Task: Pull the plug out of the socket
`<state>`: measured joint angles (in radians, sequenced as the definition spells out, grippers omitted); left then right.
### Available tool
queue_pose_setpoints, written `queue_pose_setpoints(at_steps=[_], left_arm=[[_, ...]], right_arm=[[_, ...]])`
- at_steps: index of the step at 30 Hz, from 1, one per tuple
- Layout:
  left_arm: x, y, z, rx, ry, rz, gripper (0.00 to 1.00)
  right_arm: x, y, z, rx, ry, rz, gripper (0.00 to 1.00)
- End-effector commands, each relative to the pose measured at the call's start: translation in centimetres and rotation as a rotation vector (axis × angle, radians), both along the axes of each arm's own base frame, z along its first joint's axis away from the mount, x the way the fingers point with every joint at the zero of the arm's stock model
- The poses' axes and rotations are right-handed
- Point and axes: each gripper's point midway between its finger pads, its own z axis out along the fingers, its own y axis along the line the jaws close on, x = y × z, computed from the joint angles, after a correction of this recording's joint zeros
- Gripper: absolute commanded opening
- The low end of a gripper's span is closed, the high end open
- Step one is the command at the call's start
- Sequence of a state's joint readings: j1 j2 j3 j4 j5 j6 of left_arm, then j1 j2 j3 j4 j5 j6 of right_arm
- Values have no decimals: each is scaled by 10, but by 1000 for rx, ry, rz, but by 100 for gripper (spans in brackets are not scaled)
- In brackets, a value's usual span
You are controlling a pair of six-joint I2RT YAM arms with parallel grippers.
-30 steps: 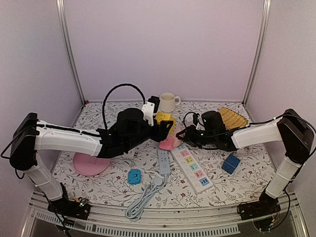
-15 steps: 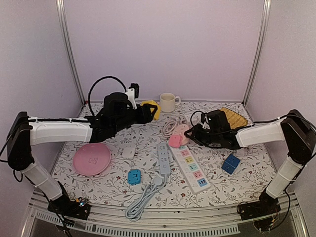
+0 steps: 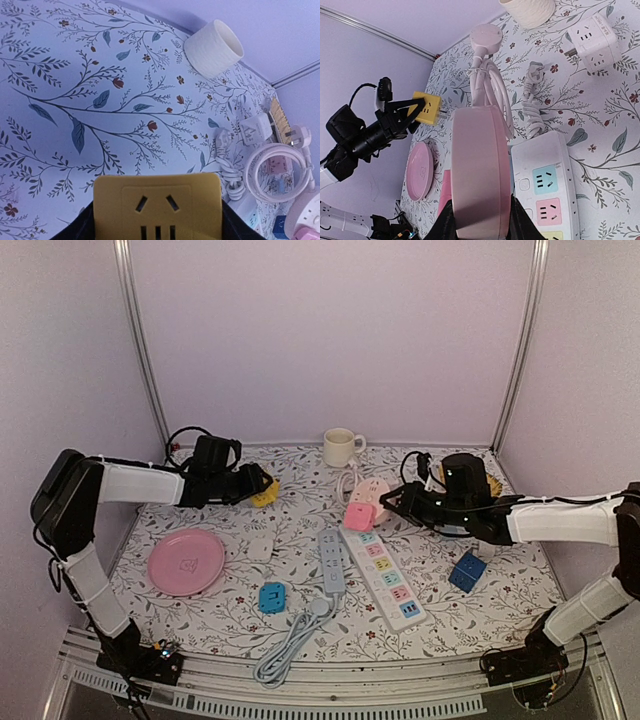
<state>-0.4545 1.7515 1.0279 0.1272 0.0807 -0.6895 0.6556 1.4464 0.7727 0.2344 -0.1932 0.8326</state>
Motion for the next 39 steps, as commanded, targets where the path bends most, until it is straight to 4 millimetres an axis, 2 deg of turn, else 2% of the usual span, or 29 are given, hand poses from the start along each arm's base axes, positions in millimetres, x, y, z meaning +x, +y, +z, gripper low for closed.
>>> queue_pose_setpoints(at_steps=[1,8,12,17,21,27,32,39], left_arm=[[-1,-6,-15,-89,73,-59,37],[2,1,-45,-78,147,-49,43],[2,3,-54,-74,166,-45,45],[1,9,-63,-60,180,-32,57],[-1,19,-68,-14,184,-5,75],[-2,36,-71,54,185,45,88],[-3,52,-64,114,164,96,90],[-8,77,-59,211,149,154,86]], right_arm=[[-7,2,39,64,-108,39,3],[-11,0,57,85,-142,48,3],[-13,0,56,82,-140,49,3],[-13,-1,55,80,-137,49,3],[-13,-1,55,81,-137,50,3],[-14,0,55,81,-138,52,3],[-15,-1,56,81,-139,52,3],[-15,-1,57,78,-141,53,3]])
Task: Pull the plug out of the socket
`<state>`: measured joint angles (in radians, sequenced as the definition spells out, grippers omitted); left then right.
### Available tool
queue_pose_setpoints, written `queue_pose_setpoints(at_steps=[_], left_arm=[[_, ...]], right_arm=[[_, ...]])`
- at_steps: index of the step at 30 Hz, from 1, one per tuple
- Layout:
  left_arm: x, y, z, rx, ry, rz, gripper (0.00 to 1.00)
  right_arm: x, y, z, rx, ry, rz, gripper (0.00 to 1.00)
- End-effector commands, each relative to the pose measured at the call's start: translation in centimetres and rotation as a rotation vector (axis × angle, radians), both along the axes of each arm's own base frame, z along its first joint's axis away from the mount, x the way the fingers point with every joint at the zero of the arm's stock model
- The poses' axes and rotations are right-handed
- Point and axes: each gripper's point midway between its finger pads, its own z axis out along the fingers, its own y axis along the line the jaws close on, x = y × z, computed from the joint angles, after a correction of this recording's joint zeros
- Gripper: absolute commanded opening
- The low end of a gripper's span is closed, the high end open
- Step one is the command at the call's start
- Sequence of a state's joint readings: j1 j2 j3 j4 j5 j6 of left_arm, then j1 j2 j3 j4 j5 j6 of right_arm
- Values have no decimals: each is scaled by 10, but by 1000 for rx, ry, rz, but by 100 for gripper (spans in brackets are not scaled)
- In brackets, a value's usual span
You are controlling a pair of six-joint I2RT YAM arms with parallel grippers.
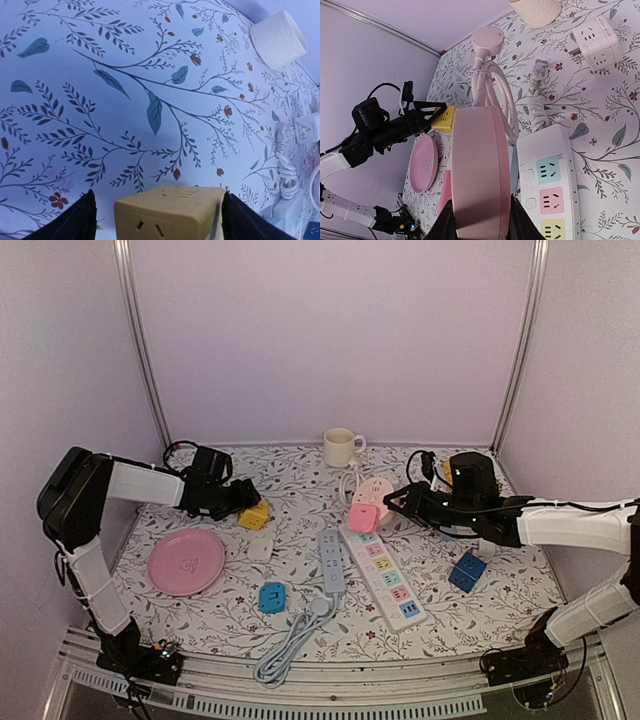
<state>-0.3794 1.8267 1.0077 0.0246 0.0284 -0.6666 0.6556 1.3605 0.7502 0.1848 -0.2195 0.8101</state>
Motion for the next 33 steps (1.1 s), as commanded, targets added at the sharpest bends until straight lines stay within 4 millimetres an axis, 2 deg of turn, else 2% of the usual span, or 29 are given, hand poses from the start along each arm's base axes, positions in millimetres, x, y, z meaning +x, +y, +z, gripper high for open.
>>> queue_pose_setpoints(at_steps=[1,5,9,14,17,19,24,29,33], left_arm=[[-6,29,5,99,-12,50,86],[-9,39,8,124,-14,61,85],[-11,41,22,125,-46,62,84],[-19,23,47,76,-90,5,83],[-31,2,61,19,-105,-45,83],[-41,-19,72,-53,-125,-94,83],[-81,-84,99,-339,-132,-248,83],[-120,-143,136,-567,-172,-379,84],[-139,-171,153,-675,-194,-431,84]], right_arm=[[0,5,43,76,-120,23,3],[0,5,43,76,-119,24,3],[0,6,45,77,-121,28,3],[1,9,45,78,-120,34,3],[0,13,46,79,-130,40,3],[0,17,50,85,-146,50,3],[3,29,68,120,-212,75,3],[3,40,87,198,-259,97,3],[-1,48,98,274,-267,123,2]])
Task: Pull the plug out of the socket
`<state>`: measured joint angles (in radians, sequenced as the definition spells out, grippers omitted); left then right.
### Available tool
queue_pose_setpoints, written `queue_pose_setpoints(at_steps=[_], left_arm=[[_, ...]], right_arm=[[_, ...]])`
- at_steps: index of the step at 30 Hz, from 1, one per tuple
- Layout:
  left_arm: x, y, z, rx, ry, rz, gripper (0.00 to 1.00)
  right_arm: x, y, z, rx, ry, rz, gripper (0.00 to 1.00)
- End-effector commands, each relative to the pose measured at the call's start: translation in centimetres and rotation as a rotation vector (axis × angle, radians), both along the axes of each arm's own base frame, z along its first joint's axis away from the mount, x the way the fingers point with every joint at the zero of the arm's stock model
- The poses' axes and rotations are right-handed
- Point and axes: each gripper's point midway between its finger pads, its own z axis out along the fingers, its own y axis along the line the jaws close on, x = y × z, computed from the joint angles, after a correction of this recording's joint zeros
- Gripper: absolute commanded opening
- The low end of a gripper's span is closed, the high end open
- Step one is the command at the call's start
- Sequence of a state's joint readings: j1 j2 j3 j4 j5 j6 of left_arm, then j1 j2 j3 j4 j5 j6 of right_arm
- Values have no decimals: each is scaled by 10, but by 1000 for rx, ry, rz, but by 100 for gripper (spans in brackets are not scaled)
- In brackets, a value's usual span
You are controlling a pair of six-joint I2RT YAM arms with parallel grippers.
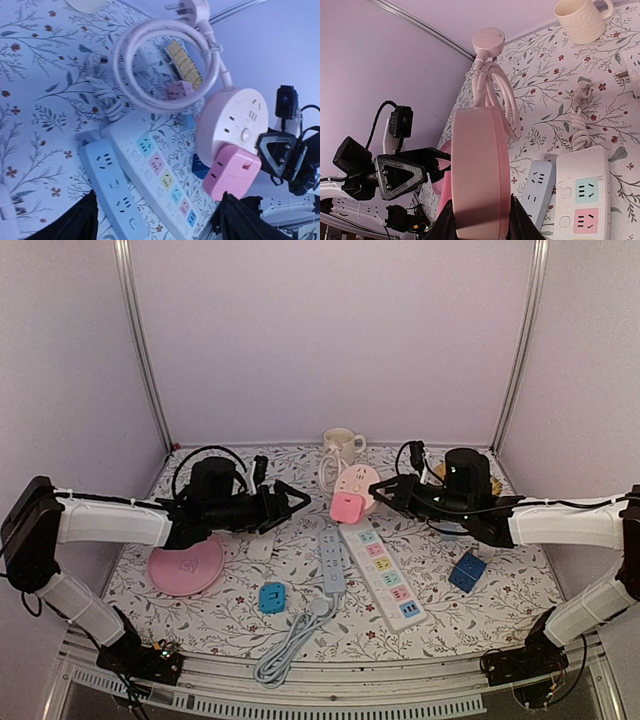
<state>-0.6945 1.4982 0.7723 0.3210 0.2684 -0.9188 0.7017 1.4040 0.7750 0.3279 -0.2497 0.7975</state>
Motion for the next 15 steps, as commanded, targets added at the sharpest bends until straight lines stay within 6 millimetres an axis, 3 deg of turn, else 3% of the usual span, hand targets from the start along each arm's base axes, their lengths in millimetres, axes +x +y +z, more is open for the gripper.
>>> queue_pose_setpoints(at_steps=[1,9,15], left_arm=[[-20,-35,45,-223,-49,-78,84],[-44,-68,58,-342,-72,-175,84],[-48,-73,71,-393,-104,-200,81]], right_arm=[[1,18,74,213,-164,50,2],[-7,25,86,302,-153,100,3],[-11,29,86,329,-137,132,3]])
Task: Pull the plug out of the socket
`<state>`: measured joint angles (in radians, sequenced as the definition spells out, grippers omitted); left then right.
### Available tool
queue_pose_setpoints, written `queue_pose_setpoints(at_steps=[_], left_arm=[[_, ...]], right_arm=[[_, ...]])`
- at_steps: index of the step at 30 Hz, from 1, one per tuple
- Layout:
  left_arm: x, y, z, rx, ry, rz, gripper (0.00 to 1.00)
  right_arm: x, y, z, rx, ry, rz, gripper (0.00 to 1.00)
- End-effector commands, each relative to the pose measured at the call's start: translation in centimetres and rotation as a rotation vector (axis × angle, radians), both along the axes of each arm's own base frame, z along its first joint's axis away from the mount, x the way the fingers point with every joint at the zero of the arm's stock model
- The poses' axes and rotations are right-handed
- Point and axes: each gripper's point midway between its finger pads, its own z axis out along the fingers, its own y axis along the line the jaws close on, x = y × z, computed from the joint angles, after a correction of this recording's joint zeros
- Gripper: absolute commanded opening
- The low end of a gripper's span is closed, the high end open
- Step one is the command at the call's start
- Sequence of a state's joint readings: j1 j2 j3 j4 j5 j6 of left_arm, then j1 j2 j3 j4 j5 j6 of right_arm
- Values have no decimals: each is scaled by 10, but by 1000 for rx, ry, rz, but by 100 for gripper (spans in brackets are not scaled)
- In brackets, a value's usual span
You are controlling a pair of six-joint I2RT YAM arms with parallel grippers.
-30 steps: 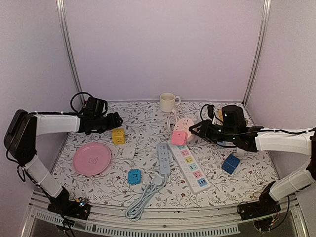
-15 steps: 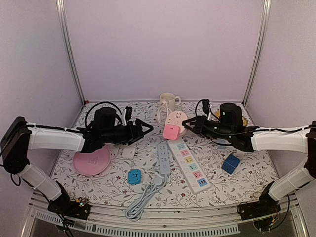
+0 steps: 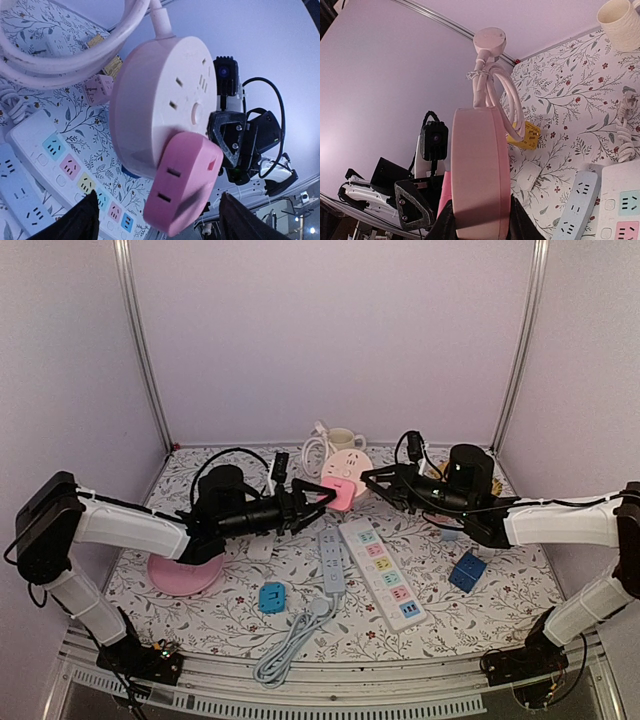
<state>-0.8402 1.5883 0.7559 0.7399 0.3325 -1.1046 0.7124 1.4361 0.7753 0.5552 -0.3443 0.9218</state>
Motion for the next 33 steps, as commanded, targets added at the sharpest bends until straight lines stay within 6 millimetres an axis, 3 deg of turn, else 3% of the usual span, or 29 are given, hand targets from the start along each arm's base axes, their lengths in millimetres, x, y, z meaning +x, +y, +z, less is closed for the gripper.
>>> queue_pose_setpoints(at_steps=[1,15,25,33], left_arm=[[-7,-6,24,-88,-52,-35,80],[-14,-13,30,-116,-16,-76,40],[-14,-18,23,-107,9,-91,15],[-20,-19,39,-142,-50,-121,3]], right_arm=[[-5,7,44,124,-102,42,2],[-4,2,44,65,-177,14,3],[-7,-1,45,-39,-286,-9,3],[6,-8,25,-125,-273,-82,3]])
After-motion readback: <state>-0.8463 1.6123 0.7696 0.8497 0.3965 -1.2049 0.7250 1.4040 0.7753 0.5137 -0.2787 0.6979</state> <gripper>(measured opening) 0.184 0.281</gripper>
